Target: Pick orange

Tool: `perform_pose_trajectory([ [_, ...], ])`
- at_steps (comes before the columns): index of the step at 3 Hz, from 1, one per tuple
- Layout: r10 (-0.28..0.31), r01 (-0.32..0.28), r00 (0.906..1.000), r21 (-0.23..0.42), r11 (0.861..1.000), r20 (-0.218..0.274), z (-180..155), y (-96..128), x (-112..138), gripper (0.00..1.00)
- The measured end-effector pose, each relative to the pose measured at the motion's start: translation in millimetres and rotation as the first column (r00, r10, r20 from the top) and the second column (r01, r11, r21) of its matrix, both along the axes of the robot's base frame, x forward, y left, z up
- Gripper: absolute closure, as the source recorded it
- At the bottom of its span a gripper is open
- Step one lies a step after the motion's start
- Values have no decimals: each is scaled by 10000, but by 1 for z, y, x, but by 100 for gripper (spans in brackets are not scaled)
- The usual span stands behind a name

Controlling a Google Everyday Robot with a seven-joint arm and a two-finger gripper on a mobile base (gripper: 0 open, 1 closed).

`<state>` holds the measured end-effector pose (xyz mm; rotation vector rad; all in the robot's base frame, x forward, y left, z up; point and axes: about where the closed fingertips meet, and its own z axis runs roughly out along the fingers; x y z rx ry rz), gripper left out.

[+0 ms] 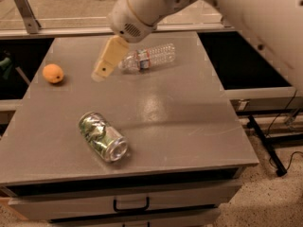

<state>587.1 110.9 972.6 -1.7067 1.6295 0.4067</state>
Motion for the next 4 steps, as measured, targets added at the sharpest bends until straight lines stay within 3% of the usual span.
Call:
perform_pose_trajectory([
  [1,123,-103,9994,600,9981,-332,-33,53,37,0],
  [2,209,-103,9950,1077,9941,-975,-65,101,59,0],
  [3,275,-64,9875,1350,9908,-1552,-92,143,62,0],
  [4,138,146,9823,1497,9886,-1866,-114,170,66,0],
])
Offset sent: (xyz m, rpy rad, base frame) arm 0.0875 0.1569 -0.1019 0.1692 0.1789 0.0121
